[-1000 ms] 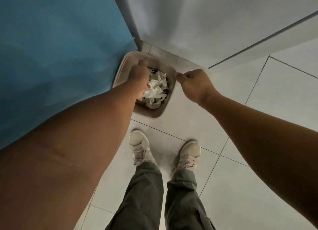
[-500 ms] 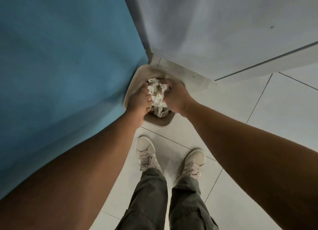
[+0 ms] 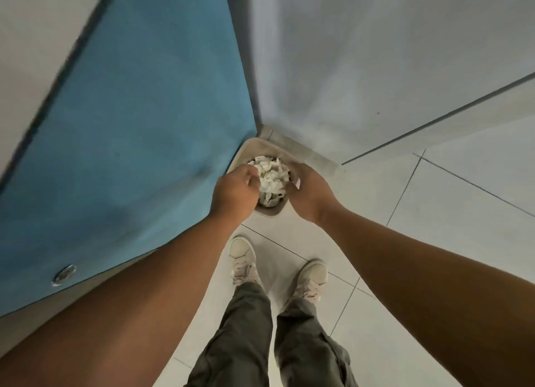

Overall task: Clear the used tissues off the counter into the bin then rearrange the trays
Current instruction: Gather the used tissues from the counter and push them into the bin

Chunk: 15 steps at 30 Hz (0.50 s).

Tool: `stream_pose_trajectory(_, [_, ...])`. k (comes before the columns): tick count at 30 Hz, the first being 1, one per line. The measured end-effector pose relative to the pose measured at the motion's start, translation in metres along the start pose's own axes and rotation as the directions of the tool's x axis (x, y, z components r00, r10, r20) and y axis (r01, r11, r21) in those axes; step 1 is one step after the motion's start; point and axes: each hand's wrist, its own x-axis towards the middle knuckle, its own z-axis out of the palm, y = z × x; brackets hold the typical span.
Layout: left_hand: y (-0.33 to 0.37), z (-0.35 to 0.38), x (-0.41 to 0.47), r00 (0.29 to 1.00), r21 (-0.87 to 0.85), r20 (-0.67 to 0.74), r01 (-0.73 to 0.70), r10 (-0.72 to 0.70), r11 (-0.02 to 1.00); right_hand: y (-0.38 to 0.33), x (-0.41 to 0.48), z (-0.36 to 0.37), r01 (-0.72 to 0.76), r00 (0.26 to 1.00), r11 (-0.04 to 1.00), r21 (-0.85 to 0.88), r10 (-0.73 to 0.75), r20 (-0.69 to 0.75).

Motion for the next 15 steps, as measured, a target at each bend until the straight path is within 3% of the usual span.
stream_pose_trajectory(3, [0.049,-0.03,-0.038,0.996,0.092,-0.015,-0.082,0.084,0.992,-0.033,-0.043,-0.039,0.053,0.996,0.999,0.009,-0.052,-0.073])
stream_pose_trajectory(7, [0.114,-0.078,-0.1,0.975,0.161,-0.103,-0.18,0.198,0.97,-0.084,-0.104,-0.095,0.216,0.963,0.969,-0.117,-0.231,-0.136])
stream_pose_trajectory(15, [0.199,-0.183,-0.198,0.907,0.089,-0.311,-0.269,0.283,0.959,-0.176,-0.207,-0.184,0.47,0.831,0.854,-0.223,-0.514,-0.215])
